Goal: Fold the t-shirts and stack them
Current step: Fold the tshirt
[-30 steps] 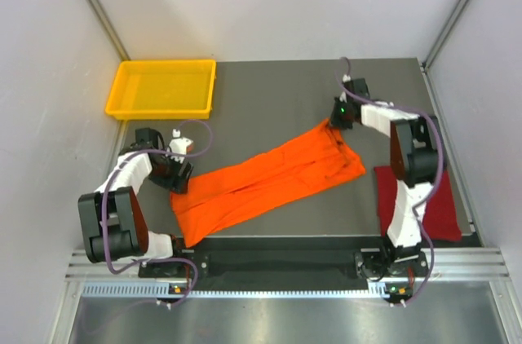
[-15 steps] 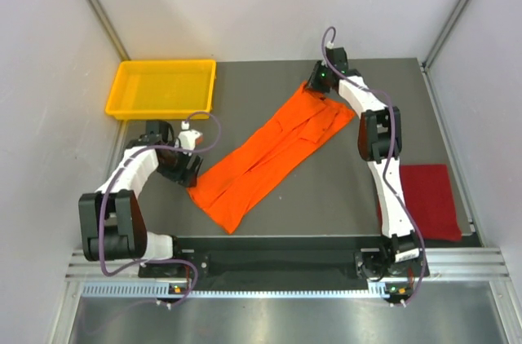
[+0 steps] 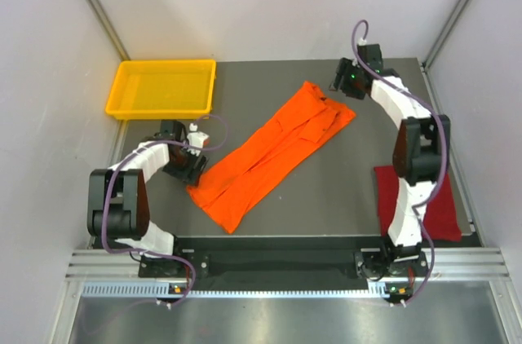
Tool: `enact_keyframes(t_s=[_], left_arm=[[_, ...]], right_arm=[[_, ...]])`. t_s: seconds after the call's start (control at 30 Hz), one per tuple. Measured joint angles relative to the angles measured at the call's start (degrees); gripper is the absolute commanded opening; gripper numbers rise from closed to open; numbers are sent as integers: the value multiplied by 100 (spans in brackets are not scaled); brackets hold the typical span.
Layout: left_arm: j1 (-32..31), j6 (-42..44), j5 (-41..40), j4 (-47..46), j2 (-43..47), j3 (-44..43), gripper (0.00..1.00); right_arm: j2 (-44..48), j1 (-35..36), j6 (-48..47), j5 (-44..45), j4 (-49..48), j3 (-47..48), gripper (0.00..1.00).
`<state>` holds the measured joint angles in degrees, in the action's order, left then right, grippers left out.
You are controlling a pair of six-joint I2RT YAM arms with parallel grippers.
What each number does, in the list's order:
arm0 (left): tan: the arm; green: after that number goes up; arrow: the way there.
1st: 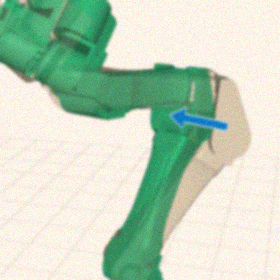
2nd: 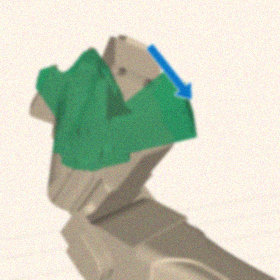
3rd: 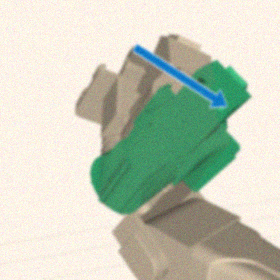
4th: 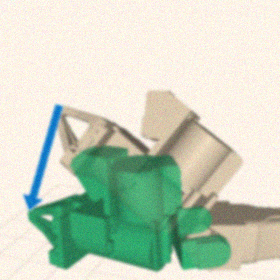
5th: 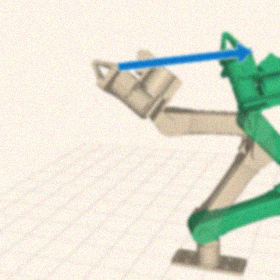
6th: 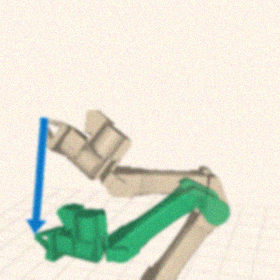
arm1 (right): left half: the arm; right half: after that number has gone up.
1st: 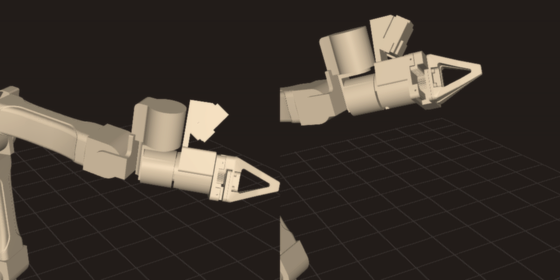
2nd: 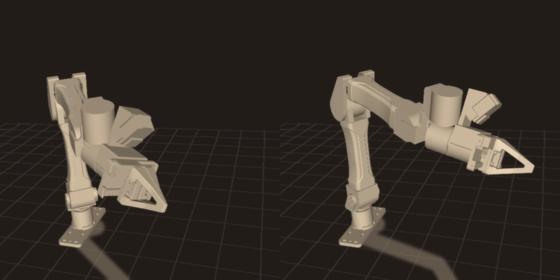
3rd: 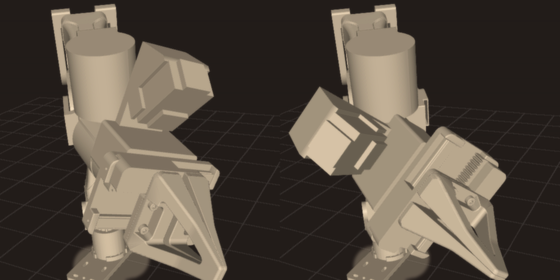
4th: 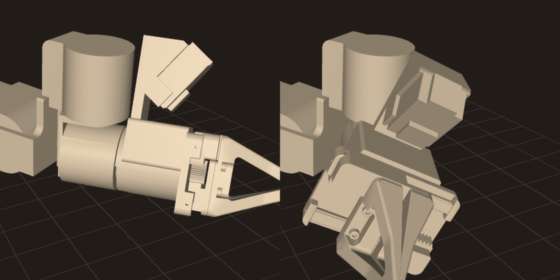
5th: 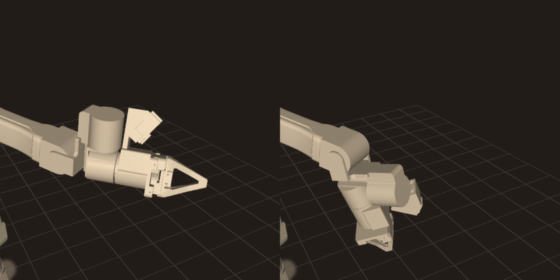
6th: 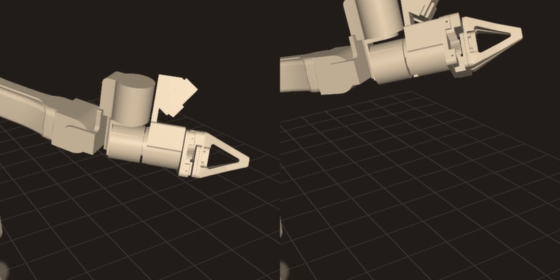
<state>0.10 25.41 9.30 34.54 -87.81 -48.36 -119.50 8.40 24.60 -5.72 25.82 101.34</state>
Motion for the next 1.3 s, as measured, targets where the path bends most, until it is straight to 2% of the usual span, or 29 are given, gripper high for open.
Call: enact_keyframes(t_s=[0.13,0.23,0.3,0.4,0.43,0.47,0.53,0.57,0.6,0.8,1.0,1.1,1.2,1.23,1.3], left_arm=[[-326,17,-168,-59,7,50,55],[-428,15,-114,-57,57,111,45],[-481,13,-63,-52,87,146,36],[-577,94,37,-81,192,247,27],[-629,131,26,-109,251,295,25],[-702,164,2,-149,315,358,17],[-885,232,-52,-201,439,470,8],[-966,297,-118,-232,474,531,0],[-1126,317,-157,-254,542,568,0],[-1858,518,-212,-245,588,610,0],[-3095,605,42,-142,302,358,0],[-3698,542,264,-35,-44,31,1],[-4122,393,570,90,-439,-354,9],[-4269,341,693,83,-529,-442,13],[-4540,295,909,42,-601,-501,26]], right_arm=[[824,-243,68,76,-337,-1287,62],[857,-496,223,0,-649,-2044,60],[717,-610,315,-94,-678,-2350,56],[527,-693,461,-302,-892,-2352,39],[490,-693,498,-385,-997,-2337,26],[431,-693,529,-459,-1097,-2323,20],[258,-695,654,-597,-1272,-2319,5],[181,-699,719,-710,-1342,-2273,1],[101,-706,791,-758,-1403,-2197,0],[-833,-706,1182,-1224,-1526,-992,0],[-2354,-560,1510,-1397,-1320,1362,1],[-2859,-435,1694,-1360,-1333,2159,11],[-2999,-343,1978,-1340,-1478,2339,30],[-3003,-326,2061,-1329,-1499,2358,44],[-2994,-315,2162,-1333,-1552,2385,54]])
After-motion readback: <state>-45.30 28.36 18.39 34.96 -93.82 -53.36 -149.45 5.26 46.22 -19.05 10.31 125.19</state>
